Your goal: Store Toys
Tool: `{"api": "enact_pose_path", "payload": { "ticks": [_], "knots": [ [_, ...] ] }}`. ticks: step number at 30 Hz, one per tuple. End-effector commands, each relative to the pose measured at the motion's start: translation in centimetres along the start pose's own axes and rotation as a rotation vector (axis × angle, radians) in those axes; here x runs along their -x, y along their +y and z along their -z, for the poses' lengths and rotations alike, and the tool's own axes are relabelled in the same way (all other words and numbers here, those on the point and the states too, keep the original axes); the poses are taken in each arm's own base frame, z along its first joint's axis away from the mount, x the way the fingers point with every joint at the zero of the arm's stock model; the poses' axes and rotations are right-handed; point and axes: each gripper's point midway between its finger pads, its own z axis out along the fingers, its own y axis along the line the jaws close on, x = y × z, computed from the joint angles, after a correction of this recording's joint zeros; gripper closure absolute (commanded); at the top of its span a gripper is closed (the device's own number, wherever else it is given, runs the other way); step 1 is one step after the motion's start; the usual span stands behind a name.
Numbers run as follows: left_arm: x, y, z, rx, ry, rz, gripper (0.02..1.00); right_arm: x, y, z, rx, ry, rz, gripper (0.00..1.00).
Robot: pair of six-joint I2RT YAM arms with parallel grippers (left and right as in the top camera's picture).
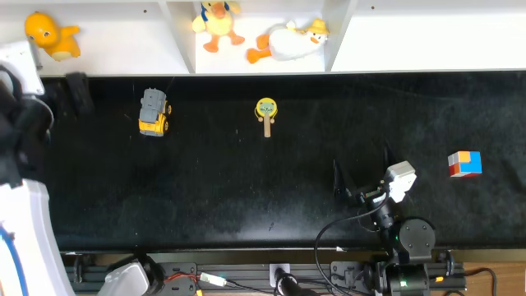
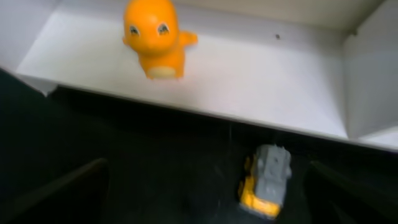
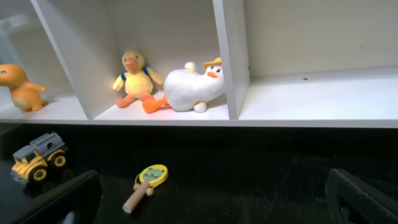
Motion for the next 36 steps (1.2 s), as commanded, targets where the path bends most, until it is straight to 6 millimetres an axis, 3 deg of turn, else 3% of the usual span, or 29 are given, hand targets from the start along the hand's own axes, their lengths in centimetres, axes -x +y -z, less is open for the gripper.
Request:
{"api": "enact_pose_path", "payload": {
  "ticks": [1, 8, 19, 32, 36],
  "knots": [
    [-2.4, -2.9, 0.7, -0.079, 0.057, -0.066, 0.02, -0.5, 0.2, 0.0, 0.012, 0.005, -0.005, 0.005],
    [-6.7, -7.5, -1.1, -0.188, 0.167, -0.179, 0.02, -0.5, 0.2, 0.0, 0.012, 0.005, -0.005, 0.007],
    [-13.3, -7.3, -6.6, -0.158, 0.232, -0.155, 0.02, -0.5, 0.2, 0.0, 0.012, 0.005, -0.005, 0.005],
    [-16.4, -10.0, -13.3, -0.253, 0.263, -0.189, 0.02, -0.5, 0.2, 0.0, 0.012, 0.005, -0.005, 0.005],
    [-17.0, -9.9, -15.1, -0.233, 0.272, -0.199, 0.02, -0.5, 0.2, 0.0, 0.012, 0.005, -0.005, 0.005]
  ]
}}
